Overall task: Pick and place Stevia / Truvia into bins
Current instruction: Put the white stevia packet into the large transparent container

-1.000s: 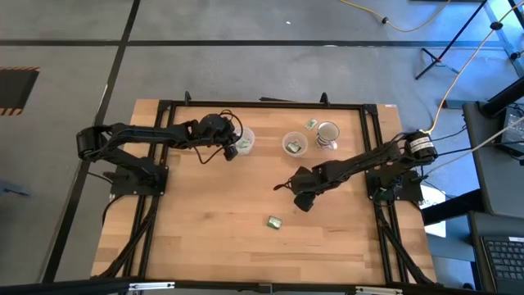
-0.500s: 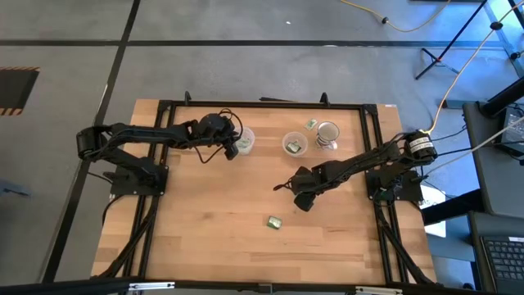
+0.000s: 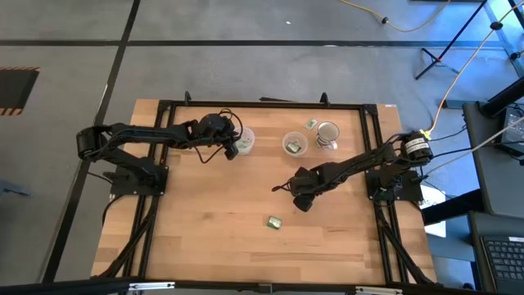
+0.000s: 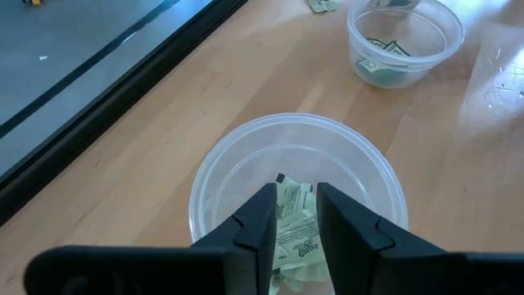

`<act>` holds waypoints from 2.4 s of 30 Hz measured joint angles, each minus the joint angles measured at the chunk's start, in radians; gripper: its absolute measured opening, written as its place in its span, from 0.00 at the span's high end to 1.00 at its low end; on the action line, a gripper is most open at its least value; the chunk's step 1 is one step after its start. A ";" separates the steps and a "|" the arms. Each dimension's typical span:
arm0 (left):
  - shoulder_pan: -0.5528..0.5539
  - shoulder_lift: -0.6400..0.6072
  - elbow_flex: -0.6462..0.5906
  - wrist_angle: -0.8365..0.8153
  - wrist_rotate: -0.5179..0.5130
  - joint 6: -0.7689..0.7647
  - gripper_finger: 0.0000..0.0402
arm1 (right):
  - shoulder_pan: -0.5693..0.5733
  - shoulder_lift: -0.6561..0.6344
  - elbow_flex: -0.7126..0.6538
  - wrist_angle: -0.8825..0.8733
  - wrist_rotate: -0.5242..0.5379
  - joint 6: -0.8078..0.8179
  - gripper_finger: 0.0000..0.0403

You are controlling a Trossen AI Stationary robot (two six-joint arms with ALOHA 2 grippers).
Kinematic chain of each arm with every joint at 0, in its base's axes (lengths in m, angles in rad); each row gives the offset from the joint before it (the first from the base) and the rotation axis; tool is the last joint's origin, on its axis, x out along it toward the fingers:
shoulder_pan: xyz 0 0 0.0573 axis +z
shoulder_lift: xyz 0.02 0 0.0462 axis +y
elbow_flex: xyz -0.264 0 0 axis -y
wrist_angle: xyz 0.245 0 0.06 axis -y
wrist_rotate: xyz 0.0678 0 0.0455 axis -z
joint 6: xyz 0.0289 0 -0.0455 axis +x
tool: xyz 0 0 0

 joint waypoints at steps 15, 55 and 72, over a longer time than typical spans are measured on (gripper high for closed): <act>-0.002 0.000 0.000 0.000 0.010 0.030 0.79 | 0.000 0.003 -0.003 -0.002 0.011 -0.015 0.93; -0.660 0.000 0.000 0.181 -0.146 1.440 0.78 | 0.000 0.006 0.426 0.155 -0.053 -0.651 0.98; -0.713 0.000 0.000 0.269 -0.200 1.632 0.78 | 0.000 0.005 0.426 0.273 -0.189 -0.685 0.98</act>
